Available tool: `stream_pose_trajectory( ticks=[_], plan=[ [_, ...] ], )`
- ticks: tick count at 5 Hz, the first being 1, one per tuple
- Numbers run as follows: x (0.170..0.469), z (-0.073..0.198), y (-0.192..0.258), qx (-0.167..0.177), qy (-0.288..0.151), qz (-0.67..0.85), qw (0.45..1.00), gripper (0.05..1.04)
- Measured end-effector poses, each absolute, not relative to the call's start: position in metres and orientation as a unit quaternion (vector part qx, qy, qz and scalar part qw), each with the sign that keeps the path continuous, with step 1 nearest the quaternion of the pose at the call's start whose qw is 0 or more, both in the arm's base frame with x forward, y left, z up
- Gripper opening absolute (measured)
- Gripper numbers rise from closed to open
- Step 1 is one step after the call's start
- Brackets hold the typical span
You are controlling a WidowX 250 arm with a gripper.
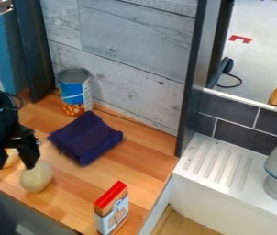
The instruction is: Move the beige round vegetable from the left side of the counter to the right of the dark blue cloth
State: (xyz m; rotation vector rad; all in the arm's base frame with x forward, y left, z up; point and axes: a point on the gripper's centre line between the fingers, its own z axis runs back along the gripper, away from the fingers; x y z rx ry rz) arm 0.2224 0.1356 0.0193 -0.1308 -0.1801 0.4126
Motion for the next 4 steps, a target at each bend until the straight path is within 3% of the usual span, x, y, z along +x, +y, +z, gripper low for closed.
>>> stream_pose_trajectory(
  ticks=[2,4],
  plan=[
    [0.230,0.008,0.122,-0.071,-0.106,0.228,0.965,1.001],
    [0.239,-0.010,0.115,-0.037,-0.078,0.212,0.973,1.000]
  ],
)
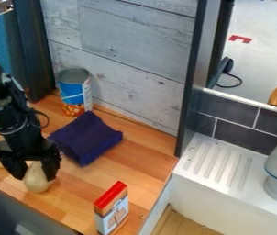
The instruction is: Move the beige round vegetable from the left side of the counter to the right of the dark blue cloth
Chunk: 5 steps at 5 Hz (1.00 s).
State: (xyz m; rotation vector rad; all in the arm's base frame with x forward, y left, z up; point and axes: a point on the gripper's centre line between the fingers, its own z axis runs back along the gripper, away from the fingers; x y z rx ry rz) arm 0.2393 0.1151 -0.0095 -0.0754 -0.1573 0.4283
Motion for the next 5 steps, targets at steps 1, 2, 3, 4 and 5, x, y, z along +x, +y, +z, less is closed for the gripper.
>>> stream_pose_trajectory(
  ticks=[1,2,3,4,5],
  plan=[
    [0.246,-0.019,0.112,-0.026,-0.065,0.208,0.976,0.979],
    [0.246,-0.029,0.109,-0.019,-0.053,0.204,0.977,0.892],
    [0.247,-0.028,0.109,-0.021,-0.054,0.211,0.976,0.846],
    [0.247,0.000,0.107,-0.023,-0.064,0.216,0.974,0.846],
    [0.260,0.034,0.087,-0.059,-0.082,0.199,0.975,0.846]
  ],
)
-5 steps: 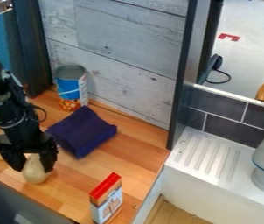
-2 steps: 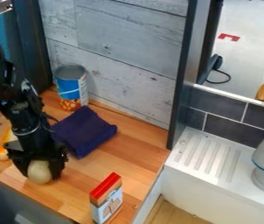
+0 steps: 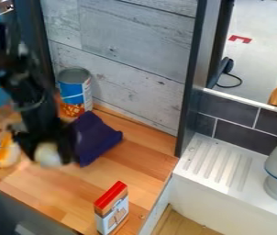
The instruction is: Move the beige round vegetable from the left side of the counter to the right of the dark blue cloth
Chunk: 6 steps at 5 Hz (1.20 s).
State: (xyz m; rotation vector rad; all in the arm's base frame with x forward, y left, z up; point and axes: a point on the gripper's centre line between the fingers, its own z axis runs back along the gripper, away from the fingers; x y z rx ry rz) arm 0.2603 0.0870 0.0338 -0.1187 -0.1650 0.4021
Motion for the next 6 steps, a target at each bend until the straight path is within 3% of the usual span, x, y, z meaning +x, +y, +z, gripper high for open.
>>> stream_pose_trajectory(
  ticks=[1,2,5,6],
  plan=[
    [0.287,0.054,0.059,-0.085,-0.096,0.156,0.979,0.846],
    [0.318,0.058,0.030,-0.088,-0.106,0.116,0.984,0.846],
    [0.373,-0.011,0.007,-0.062,-0.067,0.094,0.991,0.846],
    [0.378,-0.020,0.010,-0.056,-0.067,0.095,0.992,0.914]
  ],
)
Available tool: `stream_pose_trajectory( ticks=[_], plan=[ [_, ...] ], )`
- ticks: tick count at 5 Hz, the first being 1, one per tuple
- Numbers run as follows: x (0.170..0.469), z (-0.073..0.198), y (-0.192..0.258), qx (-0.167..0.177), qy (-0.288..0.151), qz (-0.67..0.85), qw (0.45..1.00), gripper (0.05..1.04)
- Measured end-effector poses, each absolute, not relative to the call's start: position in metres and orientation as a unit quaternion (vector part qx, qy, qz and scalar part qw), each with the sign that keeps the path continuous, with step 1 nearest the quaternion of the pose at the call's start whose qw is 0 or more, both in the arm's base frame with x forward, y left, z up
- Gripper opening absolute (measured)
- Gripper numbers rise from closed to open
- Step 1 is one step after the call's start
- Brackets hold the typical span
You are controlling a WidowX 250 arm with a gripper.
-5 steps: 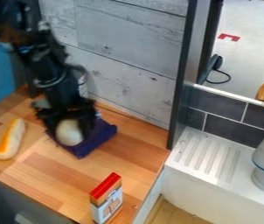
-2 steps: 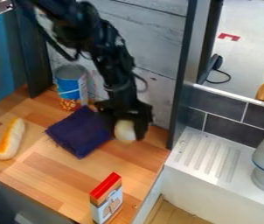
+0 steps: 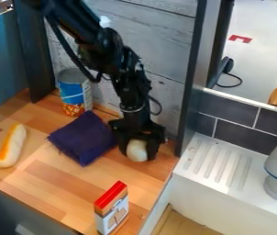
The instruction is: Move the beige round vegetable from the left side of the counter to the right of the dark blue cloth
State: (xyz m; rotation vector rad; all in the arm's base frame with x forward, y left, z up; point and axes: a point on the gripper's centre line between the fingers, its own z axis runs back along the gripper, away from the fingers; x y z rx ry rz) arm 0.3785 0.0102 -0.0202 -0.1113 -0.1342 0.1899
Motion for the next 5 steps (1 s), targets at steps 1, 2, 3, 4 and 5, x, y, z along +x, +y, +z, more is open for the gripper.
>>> stream_pose_trajectory(
  ticks=[1,2,3,4,5],
  plan=[
    [0.381,-0.020,0.011,-0.055,-0.076,0.097,0.991,1.013],
    [0.376,-0.023,0.013,-0.060,-0.072,0.103,0.990,1.007],
    [0.373,-0.012,0.015,-0.063,-0.079,0.106,0.989,1.003],
    [0.370,0.019,0.017,-0.056,-0.117,0.108,0.986,1.003],
    [0.350,0.071,0.019,-0.065,-0.159,0.119,0.978,1.003]
  ],
)
